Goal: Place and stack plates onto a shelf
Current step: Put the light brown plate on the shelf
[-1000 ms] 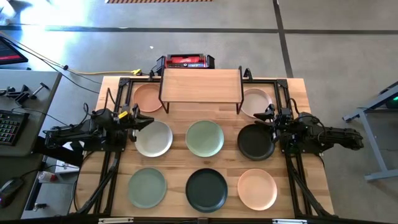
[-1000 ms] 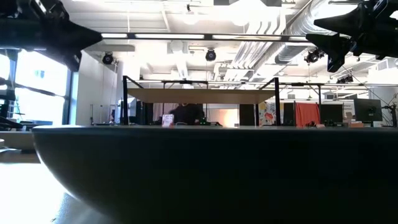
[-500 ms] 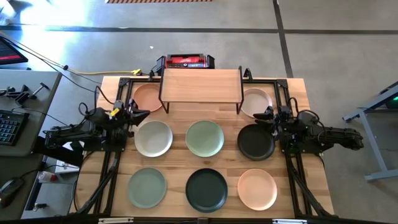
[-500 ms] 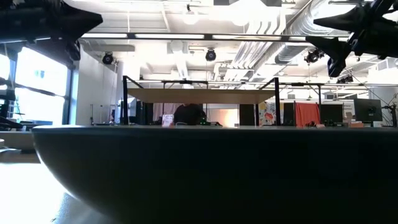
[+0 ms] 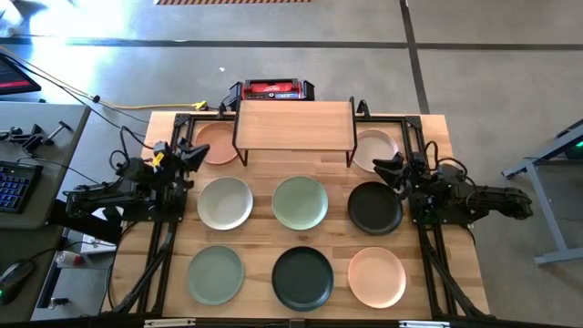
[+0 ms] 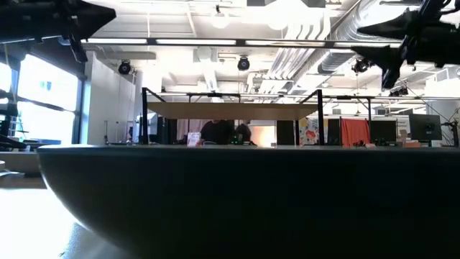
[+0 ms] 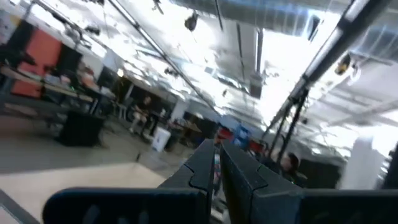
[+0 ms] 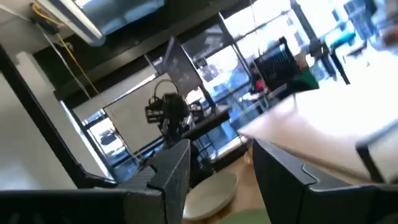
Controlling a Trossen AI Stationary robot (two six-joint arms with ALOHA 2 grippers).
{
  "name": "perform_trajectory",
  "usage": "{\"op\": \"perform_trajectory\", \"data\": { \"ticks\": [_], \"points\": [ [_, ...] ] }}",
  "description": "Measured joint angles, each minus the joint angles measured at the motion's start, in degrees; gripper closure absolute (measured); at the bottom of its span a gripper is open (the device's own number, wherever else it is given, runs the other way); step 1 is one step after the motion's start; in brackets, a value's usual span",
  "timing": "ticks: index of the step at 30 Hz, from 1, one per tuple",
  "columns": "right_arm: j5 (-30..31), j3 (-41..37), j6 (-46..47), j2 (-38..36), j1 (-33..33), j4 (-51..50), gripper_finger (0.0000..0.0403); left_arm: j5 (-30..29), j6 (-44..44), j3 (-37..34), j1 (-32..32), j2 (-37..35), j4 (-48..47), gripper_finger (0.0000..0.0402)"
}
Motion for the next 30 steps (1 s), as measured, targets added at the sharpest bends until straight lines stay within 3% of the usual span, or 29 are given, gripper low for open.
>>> {"op": "perform_trajectory", "data": {
  "ticks": [10,20,24,30],
  "points": [
    [6.4,10.9,-14.6,3.1,0.0,-4.5,0.0245,-3.0,3.9,11.6,0.0,7.3,-6.0,0.0385],
    [17.3,33.4,-19.0,15.1,0.0,-38.5,0.0245,-11.6,16.0,28.8,0.0,19.4,-19.0,0.0385],
    [20.8,41.8,-17.9,21.5,0.0,-51.5,0.0245,-14.5,18.7,32.1,0.0,20.6,-20.3,0.0385],
    [20.2,52.2,-15.2,31.3,0.0,-67.9,0.0245,-16.0,19.6,33.6,0.0,20.6,-20.8,0.0385]
  ]
}}
